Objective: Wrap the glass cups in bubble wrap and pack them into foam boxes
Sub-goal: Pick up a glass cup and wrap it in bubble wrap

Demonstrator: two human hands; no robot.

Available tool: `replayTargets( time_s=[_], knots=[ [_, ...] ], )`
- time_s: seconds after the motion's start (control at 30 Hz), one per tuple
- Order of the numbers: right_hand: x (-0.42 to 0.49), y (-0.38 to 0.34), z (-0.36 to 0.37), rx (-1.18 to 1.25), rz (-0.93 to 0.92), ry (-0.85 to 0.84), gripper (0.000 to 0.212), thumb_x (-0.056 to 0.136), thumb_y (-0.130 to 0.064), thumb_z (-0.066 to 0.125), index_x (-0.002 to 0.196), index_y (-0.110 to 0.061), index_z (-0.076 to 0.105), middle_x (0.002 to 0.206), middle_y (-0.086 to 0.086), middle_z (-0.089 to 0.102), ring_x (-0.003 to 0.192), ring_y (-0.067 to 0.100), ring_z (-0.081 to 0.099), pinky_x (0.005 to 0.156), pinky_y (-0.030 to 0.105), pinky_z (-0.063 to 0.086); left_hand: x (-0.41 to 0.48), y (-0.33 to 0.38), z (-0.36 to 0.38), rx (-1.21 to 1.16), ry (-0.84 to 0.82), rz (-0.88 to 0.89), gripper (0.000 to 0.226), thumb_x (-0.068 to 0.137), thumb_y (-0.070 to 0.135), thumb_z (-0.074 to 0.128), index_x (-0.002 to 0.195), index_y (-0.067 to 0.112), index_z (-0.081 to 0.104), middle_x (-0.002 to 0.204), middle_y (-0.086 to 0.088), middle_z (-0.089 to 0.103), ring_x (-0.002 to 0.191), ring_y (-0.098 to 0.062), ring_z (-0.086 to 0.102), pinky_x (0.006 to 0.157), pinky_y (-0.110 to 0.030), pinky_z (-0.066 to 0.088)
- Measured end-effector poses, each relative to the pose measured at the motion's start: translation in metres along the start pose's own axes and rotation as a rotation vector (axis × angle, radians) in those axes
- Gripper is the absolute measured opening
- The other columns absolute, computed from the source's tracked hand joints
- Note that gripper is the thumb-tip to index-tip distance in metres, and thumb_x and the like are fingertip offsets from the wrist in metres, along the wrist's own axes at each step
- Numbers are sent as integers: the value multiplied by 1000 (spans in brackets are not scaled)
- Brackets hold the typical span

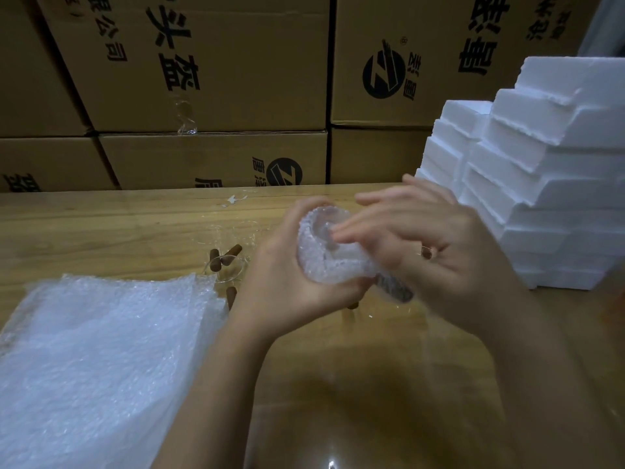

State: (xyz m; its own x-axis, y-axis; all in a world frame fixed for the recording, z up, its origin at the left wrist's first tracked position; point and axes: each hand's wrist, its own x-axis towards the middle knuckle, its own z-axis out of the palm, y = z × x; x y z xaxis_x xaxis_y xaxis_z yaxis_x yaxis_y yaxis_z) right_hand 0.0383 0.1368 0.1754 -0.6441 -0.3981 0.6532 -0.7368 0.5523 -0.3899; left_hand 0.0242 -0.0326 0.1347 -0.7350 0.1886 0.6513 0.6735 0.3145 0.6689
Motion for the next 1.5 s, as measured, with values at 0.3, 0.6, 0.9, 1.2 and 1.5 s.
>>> replayTargets(
  time_s=[0.3,0.6,0.9,1.2,1.5],
  knots=[
    [4,-6,24,18,27,-253,45,80,-76,5,72,-52,42,91,-38,48,115,-2,44,115,50,10,0,4,-4,33,-20,-12,54,58,52,71,107,45,49,110,29,59,93,5,62,73,-8,48],
    [0,12,9,157,85,-115,61,83,-77,19,81,-41,69,91,-28,66,107,-10,53,112,41,22,4,4,1,-12,-70,-130,50,58,64,68,101,41,56,98,25,65,87,4,64,68,-7,48],
    [0,8,23,137,58,-507,24,77,-80,26,70,-67,45,65,-52,45,80,-28,47,113,53,15,3,-4,-2,113,-139,-216,53,54,74,63,100,48,55,96,27,65,86,3,63,73,-28,55],
    [-2,35,10,264,284,-426,34,70,-71,58,101,-57,57,111,-41,54,99,-14,55,75,19,44,-4,-25,17,-114,58,-403,52,54,69,63,94,36,61,90,24,67,79,6,64,61,-8,47],
    [-27,54,33,558,640,-421,44,91,-58,39,116,-29,60,70,-2,53,61,12,47,57,22,39,-22,-33,41,-134,280,-542,43,61,64,64,85,29,63,76,14,67,70,13,59,54,-2,40]
  ],
)
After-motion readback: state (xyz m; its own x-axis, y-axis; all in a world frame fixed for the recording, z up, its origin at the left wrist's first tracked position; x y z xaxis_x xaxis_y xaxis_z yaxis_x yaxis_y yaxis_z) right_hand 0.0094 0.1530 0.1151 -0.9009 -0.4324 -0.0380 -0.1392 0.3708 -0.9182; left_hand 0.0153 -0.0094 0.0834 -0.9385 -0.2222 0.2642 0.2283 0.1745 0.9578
